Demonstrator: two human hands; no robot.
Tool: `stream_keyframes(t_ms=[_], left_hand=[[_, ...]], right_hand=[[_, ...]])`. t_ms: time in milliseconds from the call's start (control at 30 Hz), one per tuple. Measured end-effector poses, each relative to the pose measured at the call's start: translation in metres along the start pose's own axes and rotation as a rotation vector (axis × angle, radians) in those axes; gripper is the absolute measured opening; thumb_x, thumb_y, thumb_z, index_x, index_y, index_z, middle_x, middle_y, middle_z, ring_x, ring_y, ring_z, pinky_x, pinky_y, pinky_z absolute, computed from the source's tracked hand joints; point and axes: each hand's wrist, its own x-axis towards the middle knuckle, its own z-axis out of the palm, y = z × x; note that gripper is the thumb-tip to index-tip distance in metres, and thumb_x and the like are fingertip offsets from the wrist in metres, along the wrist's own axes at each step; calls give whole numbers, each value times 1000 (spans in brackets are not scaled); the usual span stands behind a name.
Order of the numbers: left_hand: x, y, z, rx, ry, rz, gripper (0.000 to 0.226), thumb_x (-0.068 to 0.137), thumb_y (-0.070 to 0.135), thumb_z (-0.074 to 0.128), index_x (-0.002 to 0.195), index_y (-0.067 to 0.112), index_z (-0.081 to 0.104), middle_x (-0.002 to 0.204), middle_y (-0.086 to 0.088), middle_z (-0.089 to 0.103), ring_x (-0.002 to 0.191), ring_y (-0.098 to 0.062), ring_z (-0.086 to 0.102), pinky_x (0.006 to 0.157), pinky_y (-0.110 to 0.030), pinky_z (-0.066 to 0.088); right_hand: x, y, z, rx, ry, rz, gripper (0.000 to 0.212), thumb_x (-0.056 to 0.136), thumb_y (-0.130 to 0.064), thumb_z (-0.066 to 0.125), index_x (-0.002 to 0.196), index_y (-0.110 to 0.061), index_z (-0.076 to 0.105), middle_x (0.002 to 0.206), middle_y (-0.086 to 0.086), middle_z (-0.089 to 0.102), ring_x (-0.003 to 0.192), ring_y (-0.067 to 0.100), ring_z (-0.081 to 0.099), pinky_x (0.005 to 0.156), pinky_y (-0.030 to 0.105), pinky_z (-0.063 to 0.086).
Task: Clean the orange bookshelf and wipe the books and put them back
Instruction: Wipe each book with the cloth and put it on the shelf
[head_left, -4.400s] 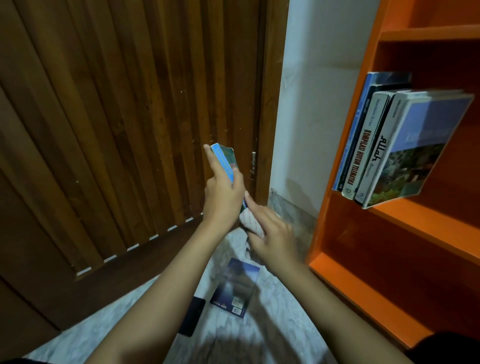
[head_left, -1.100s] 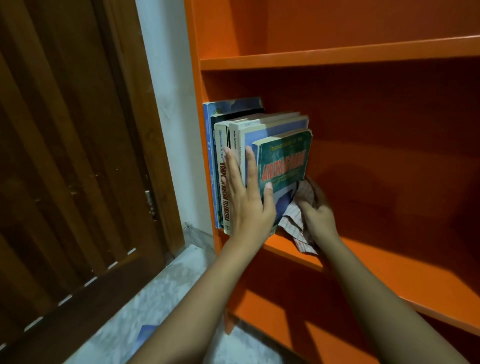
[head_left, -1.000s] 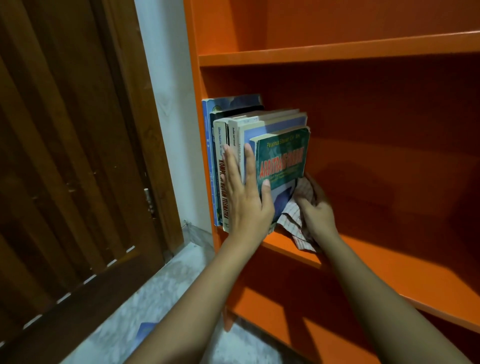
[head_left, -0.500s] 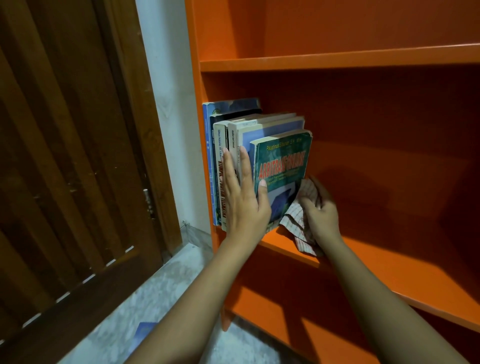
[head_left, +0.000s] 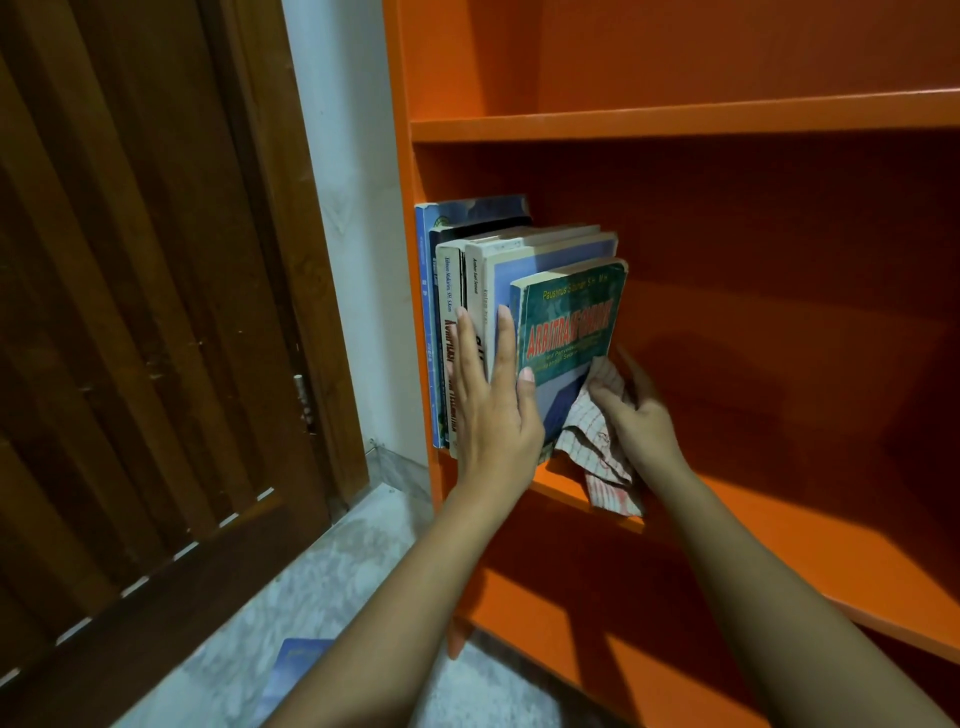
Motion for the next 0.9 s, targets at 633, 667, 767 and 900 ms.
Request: stream_keyframes(t_ms=[633,667,767,900], left_hand=[[-6,0,2,43,-58,-2,66,101,21,34,147,24,-13,153,1,-28,143,-14,-24,119,-38,-4],[-6,-1,2,44,-58,6,66,101,21,34,148,24,-12,153,0,-27,143,-15,-24,119,-38,-3],[-6,-5,0,43,-57,18,64,101,22,35,148,23,-8,157,-6,-20,145,-17,-19,120,-36,1],[-5,-8,-1,36,-45,10,64,101,23,36,149,26,-6,158,-7,-15,146,-19,-14,120,-43,10]], right_hand=[[11,3,-3,-158,60,136,30,90,-8,51,119,-15,56,70,12,53,43,15,39,35,22,30],[10,4,2,-141,78,107,30,90,-6,51,117,-19,56,72,9,57,45,13,42,36,20,32],[10,8,13,-71,150,31,40,89,-2,52,125,-20,56,102,3,65,75,7,58,52,5,42],[11,16,14,-32,169,34,40,90,-4,55,126,-19,55,110,7,64,69,-4,54,54,4,42]])
